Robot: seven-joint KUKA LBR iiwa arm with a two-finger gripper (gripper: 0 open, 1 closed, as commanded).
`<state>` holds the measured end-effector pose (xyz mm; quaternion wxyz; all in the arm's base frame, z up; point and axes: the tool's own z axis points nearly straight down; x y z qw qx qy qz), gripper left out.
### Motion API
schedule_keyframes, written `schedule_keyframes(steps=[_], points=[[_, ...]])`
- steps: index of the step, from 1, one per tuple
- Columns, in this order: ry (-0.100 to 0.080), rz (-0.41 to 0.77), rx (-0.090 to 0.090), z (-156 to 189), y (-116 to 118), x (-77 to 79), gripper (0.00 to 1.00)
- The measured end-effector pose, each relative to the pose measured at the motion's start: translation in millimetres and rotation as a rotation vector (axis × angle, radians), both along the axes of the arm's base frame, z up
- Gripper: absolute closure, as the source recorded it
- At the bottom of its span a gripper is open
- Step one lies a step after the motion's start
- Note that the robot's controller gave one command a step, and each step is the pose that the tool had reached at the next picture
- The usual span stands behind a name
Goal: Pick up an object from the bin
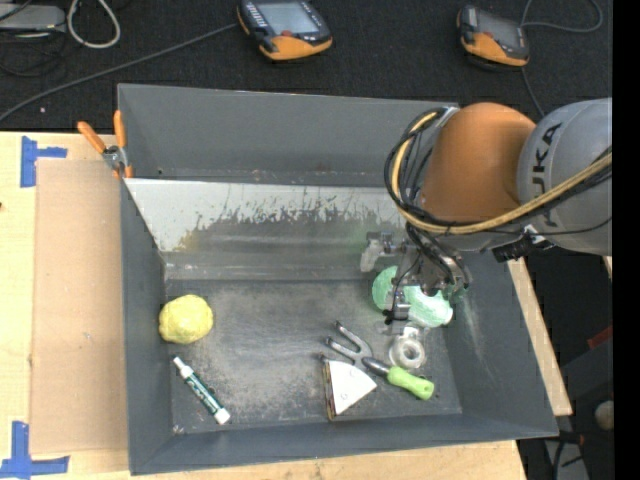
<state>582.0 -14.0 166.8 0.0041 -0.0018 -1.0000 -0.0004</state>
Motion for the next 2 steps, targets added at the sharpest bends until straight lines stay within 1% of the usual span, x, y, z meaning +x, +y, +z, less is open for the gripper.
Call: schedule_keyframes(steps=[1,2], points=[[-0.007,0.0,0.0,4,0,1.8,0.0],[-0.008,0.077,0.001,-3,-31,15.6,0.0]])
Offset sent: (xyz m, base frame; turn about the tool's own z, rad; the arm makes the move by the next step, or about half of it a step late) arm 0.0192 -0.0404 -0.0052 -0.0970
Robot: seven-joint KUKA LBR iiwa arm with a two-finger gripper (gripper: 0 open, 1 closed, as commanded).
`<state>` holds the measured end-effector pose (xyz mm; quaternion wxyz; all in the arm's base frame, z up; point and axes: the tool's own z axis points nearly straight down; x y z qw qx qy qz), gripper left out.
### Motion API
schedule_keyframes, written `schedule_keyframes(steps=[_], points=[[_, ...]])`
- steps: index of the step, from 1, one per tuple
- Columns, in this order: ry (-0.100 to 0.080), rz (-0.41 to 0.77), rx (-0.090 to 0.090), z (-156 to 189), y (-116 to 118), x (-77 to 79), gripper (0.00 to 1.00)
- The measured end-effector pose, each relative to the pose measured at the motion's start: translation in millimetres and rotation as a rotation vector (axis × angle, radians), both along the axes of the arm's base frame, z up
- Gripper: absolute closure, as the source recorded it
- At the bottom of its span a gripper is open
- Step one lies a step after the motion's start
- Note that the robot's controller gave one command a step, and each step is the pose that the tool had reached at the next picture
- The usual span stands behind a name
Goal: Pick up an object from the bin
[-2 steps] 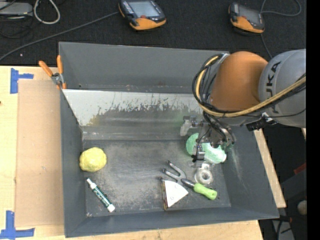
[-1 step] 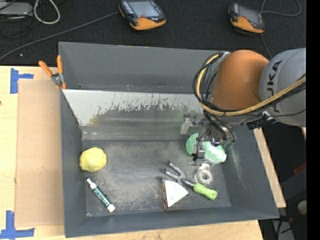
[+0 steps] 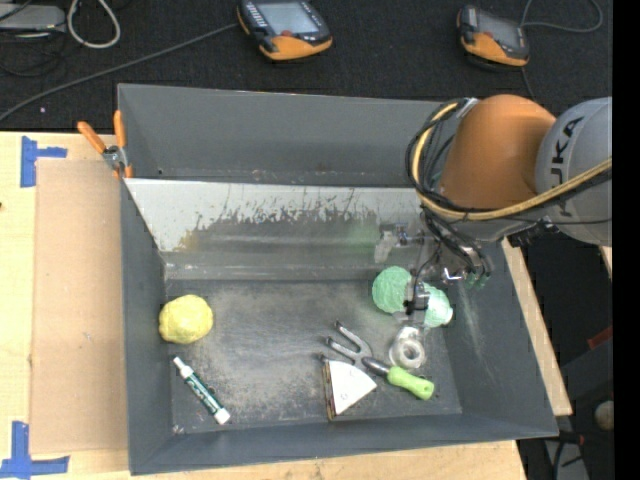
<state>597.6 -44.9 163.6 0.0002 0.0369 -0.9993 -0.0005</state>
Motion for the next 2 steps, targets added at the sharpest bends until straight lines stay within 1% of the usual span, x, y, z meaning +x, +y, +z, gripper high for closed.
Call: schedule_keyframes(steps=[1,2], points=[[-0.001,0.007,0.001,22.0,-2.2,-6.2,0.0],[-0.001,0.037,0.001,30.5,-4.0,-6.5,0.0]])
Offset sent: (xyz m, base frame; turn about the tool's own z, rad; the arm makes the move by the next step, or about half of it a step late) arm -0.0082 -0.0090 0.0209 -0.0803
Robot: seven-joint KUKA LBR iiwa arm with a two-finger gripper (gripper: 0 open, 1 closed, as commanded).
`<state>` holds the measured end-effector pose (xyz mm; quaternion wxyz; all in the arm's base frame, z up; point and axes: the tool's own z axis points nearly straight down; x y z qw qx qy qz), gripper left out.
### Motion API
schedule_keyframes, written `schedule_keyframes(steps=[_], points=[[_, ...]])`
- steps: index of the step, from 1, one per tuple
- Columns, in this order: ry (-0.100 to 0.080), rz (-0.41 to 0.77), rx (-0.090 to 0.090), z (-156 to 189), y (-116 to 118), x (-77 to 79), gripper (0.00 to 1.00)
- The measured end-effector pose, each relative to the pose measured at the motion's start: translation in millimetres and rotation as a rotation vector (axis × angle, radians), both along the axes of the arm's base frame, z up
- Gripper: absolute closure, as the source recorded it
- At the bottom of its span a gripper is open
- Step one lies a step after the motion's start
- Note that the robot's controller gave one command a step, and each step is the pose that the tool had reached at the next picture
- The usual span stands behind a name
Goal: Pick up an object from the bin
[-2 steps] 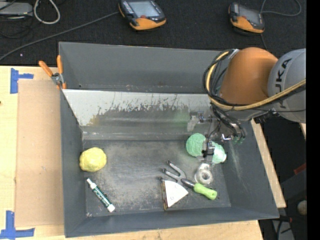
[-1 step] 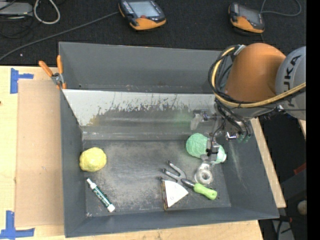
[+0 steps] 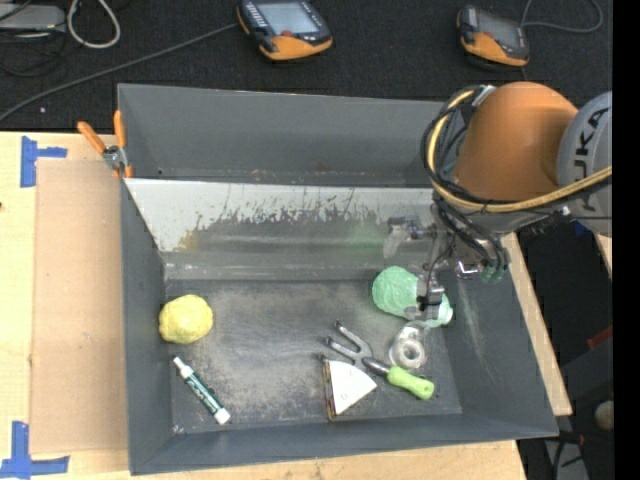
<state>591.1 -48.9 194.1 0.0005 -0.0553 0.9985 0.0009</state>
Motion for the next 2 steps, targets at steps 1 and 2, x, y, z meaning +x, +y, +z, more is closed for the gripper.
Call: schedule_keyframes(steps=[1,2], points=[[-0.004,0.036,0.0,-63,-7,-30.5,0.0],[-0.009,0.003,0.0,-110,33,-62.0,1.0]])
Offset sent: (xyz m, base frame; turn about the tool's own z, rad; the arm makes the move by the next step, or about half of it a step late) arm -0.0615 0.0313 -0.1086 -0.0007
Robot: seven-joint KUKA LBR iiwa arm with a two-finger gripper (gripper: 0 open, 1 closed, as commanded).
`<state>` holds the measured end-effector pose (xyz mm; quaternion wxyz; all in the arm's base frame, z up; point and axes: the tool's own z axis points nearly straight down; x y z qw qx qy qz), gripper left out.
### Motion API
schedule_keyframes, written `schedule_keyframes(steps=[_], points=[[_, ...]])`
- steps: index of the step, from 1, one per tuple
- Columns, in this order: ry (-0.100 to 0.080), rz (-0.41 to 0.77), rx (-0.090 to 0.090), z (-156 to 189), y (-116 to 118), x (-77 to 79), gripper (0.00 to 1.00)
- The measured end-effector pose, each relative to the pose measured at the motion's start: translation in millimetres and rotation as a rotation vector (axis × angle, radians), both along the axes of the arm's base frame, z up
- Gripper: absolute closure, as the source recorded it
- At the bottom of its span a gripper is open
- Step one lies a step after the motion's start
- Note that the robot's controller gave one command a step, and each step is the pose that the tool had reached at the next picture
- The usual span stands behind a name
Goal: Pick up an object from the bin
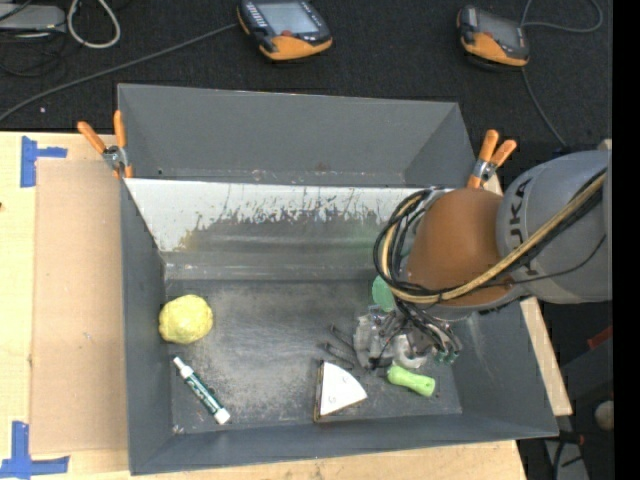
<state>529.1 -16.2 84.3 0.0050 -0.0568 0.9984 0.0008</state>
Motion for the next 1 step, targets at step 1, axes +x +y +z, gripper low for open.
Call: schedule_keyframes(steps=[1], points=[[0.0,0.0,0.0,0.0,0.0,0.0,1.0]])
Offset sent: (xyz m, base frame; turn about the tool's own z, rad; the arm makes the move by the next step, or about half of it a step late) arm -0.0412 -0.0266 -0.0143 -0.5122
